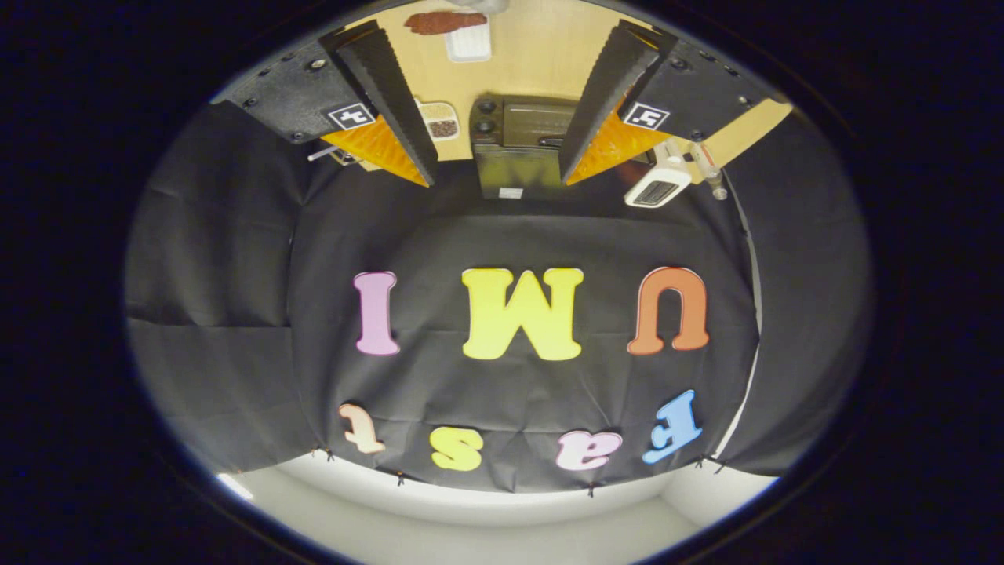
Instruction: Open the toaster oven, put the food inside, and close the toaster oven door.
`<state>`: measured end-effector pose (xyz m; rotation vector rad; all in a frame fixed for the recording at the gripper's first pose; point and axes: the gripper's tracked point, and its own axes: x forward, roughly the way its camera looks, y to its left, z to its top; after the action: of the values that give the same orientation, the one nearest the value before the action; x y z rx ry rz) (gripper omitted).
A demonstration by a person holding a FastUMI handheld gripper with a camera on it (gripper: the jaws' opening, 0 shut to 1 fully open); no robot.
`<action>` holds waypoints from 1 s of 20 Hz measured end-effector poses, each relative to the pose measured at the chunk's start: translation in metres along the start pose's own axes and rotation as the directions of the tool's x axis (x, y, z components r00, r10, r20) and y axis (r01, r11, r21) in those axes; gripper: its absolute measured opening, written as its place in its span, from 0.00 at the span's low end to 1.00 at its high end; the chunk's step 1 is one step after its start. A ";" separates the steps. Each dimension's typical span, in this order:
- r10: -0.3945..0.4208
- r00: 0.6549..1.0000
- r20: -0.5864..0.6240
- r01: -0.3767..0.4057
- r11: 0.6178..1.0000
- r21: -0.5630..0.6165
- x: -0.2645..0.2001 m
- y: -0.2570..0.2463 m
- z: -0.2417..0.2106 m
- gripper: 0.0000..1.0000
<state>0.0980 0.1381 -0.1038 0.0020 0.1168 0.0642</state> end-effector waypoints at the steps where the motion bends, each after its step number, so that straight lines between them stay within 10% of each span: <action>1: 0.018 1.000 -0.025 -0.018 1.000 0.001 0.014 0.014 -0.012 0.99; 12: 0.039 0.985 -0.171 -0.041 0.999 -0.005 0.179 0.097 -0.108 1.00; 20: -0.008 0.977 -0.212 0.011 1.000 0.012 0.198 0.091 -0.127 1.00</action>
<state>0.2738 0.2410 -0.2521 0.0072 0.3311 0.0543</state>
